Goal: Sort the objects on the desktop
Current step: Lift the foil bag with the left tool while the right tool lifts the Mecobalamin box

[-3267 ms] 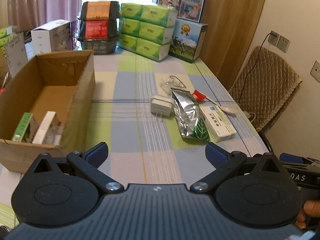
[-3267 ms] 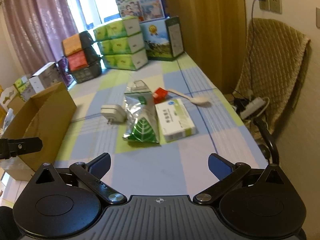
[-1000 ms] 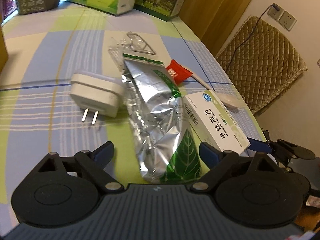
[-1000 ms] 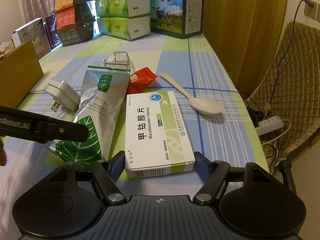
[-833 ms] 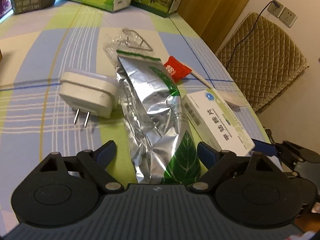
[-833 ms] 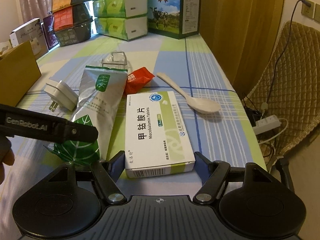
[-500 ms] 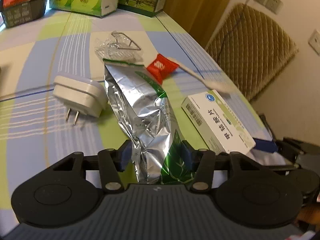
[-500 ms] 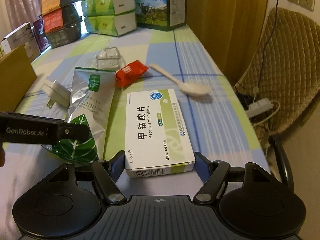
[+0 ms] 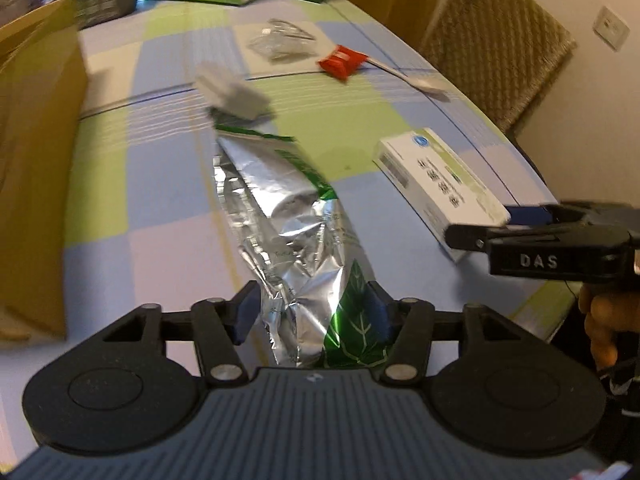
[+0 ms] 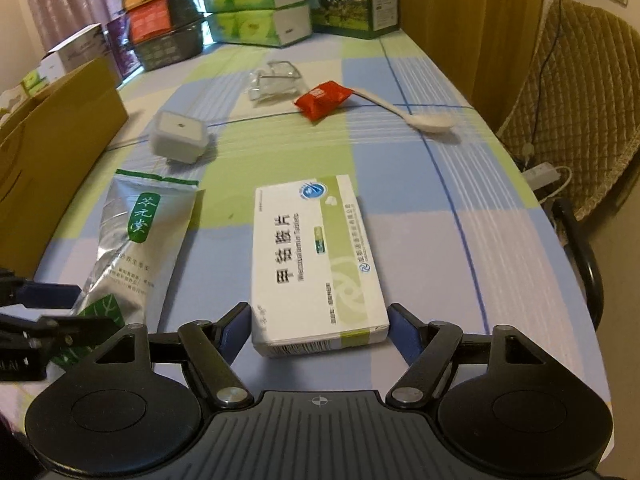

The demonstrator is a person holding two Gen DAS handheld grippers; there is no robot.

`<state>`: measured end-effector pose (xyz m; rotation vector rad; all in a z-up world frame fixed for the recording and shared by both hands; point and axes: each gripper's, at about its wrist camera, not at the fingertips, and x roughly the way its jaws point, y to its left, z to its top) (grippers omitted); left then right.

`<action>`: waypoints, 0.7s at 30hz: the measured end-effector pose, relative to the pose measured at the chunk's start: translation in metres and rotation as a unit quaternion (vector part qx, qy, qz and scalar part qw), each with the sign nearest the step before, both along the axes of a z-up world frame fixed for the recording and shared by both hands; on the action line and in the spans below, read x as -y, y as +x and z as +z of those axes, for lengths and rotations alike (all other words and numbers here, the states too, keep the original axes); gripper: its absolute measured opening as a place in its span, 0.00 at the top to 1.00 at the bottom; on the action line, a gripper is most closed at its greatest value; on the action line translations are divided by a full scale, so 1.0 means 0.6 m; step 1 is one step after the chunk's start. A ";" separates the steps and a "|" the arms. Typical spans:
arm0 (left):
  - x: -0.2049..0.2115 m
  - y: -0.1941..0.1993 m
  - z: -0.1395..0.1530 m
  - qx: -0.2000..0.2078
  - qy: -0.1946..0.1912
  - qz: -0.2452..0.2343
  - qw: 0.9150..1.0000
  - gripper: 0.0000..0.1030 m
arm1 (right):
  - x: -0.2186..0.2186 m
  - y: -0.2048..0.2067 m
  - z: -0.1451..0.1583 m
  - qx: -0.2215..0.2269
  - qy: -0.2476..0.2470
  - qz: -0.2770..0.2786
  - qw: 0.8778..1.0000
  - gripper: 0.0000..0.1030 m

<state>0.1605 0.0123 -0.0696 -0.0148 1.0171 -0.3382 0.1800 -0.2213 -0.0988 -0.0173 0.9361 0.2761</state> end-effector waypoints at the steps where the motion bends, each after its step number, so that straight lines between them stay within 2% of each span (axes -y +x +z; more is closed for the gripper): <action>1: -0.006 0.000 0.001 0.000 -0.007 0.010 1.000 0.49 | 0.000 -0.002 0.001 0.004 0.001 0.000 1.000 0.27; 4: -0.008 0.010 0.006 0.004 -0.005 0.025 1.000 0.43 | 0.000 0.002 0.007 0.013 0.001 -0.003 1.000 0.20; 6: -0.002 0.020 0.005 0.009 0.003 0.032 0.999 0.32 | 0.000 0.006 0.009 0.017 -0.001 -0.001 1.000 0.19; 14: 0.020 0.056 -0.022 0.001 0.013 0.046 0.999 0.27 | 0.004 0.018 0.002 0.017 -0.003 0.006 1.000 0.17; 21: 0.032 0.061 -0.038 0.004 0.038 0.032 0.999 0.25 | -0.005 0.030 -0.006 0.026 -0.012 0.020 0.999 0.17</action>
